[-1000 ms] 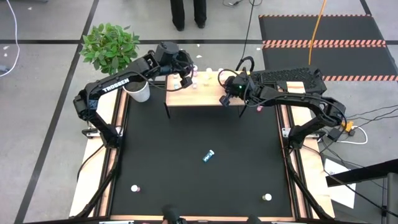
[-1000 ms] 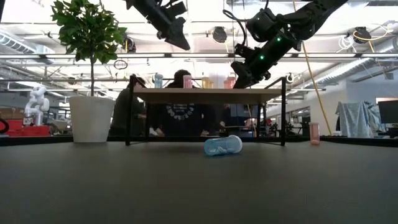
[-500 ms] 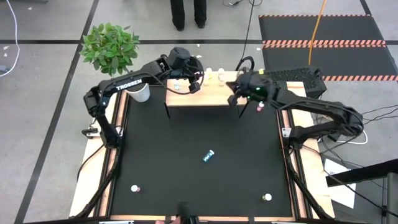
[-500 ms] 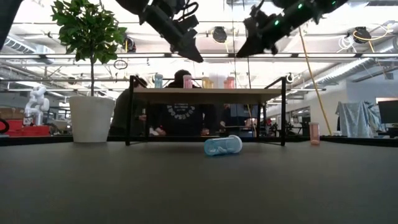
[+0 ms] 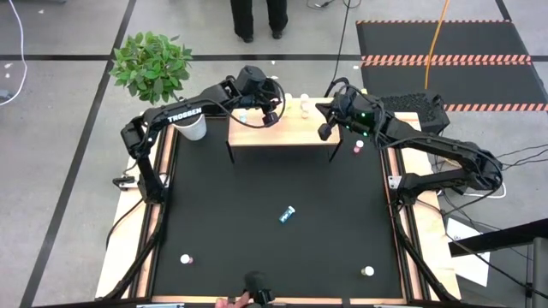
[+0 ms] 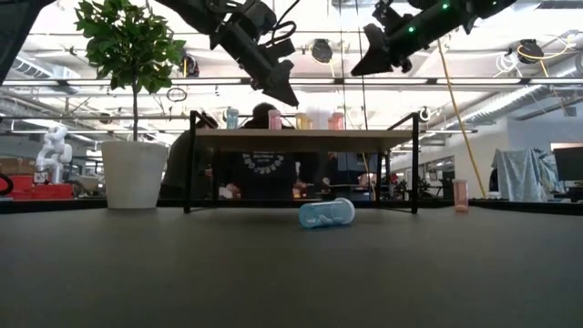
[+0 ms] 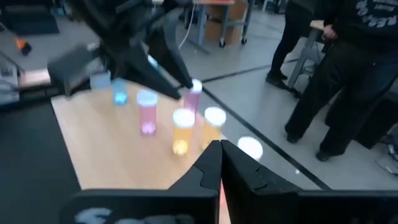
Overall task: Pick and place medicine bottles onto shelf by color
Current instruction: Adjust the pill bottles
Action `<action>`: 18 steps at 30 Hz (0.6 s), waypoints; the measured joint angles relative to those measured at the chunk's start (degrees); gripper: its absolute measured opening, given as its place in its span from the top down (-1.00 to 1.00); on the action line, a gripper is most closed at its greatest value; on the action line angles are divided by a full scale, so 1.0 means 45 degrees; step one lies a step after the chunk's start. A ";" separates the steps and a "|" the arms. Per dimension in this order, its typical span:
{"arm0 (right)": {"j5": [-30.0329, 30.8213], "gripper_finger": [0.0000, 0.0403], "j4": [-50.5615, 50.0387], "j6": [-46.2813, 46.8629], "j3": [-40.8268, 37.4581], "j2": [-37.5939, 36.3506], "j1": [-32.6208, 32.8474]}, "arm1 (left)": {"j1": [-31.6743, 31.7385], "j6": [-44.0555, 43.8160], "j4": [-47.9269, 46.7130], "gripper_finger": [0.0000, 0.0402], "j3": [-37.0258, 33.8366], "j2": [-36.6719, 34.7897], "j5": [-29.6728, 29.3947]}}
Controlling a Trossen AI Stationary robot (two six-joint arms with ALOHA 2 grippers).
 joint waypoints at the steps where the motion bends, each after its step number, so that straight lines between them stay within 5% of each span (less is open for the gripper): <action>1: 0.0010 1.00 0.0284 0.0112 0.0000 0.0087 0.0000 | 0.0023 -0.0011 -0.0008 0.49 0.0000 0.0000 0.0000; 7: 0.0012 1.00 0.1890 0.1267 0.0005 0.0517 -0.0168 | 0.0149 -0.0063 -0.0075 0.43 0.0000 -0.0044 0.0588; 18: -0.0003 0.98 0.1961 0.1266 0.0005 0.0514 -0.0481 | 0.0144 -0.0057 0.1267 -0.19 0.0010 0.0336 0.1581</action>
